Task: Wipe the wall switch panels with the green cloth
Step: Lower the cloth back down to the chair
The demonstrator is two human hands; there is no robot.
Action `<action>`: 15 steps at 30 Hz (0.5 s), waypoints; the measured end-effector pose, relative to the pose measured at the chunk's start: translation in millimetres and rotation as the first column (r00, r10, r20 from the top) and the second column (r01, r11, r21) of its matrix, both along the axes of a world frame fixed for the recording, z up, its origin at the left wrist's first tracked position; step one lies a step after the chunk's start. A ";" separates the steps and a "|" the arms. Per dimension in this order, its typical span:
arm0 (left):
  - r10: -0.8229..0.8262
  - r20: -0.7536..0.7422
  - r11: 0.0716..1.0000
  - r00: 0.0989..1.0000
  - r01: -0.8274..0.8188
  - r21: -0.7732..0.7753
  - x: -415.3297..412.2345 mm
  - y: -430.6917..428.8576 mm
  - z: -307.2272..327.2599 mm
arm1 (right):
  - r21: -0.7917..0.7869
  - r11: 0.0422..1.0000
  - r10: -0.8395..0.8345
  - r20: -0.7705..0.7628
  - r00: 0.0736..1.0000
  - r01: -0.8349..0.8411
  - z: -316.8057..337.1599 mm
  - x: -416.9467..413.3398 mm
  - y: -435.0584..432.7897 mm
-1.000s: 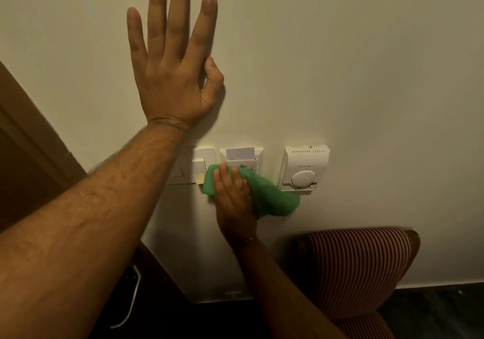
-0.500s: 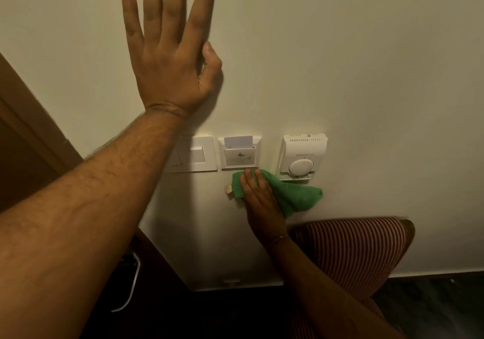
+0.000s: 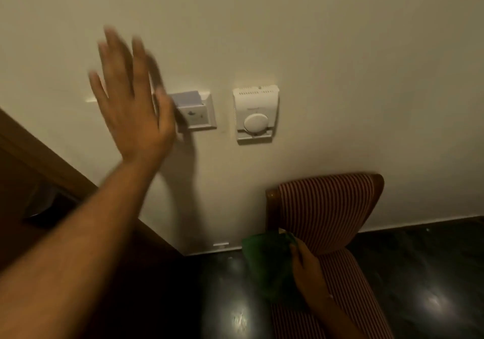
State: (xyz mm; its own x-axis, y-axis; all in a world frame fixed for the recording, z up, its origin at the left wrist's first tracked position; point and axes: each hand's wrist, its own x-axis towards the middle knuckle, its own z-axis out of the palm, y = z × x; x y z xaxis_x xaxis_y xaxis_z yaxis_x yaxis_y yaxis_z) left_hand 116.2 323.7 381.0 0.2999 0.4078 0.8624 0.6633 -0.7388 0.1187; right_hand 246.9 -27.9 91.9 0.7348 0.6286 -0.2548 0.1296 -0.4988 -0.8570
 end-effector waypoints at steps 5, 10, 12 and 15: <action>-0.097 -0.291 0.901 0.952 -0.041 -0.433 -31.3 -136.1 -184.6 | -0.212 0.972 0.088 -0.079 0.993 -0.103 -47.8 36.4 -48.8; -0.306 -0.577 0.771 0.757 -0.159 -0.617 -65.8 -227.4 -285.3 | -0.410 0.891 0.181 -0.072 0.981 -0.195 -88.3 62.9 -66.7; -0.354 -0.650 0.750 0.672 -0.212 -0.627 -74.2 -245.7 -305.2 | -0.497 0.820 0.272 -0.096 0.958 -0.283 -108.9 62.2 -75.2; -0.385 -0.693 0.730 0.609 -0.258 -0.633 -82.9 -255.0 -313.5 | -0.530 0.758 0.314 -0.213 0.925 -0.379 -124.9 46.9 -85.1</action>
State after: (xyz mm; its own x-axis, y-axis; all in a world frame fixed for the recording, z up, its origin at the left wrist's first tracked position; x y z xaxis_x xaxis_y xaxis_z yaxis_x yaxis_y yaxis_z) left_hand 33.3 68.7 67.5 0.7243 0.6687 -0.1679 0.6836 -0.7283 0.0486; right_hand 293.7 -113.1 -33.0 0.4426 0.5614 -0.6992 0.3130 -0.8274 -0.4662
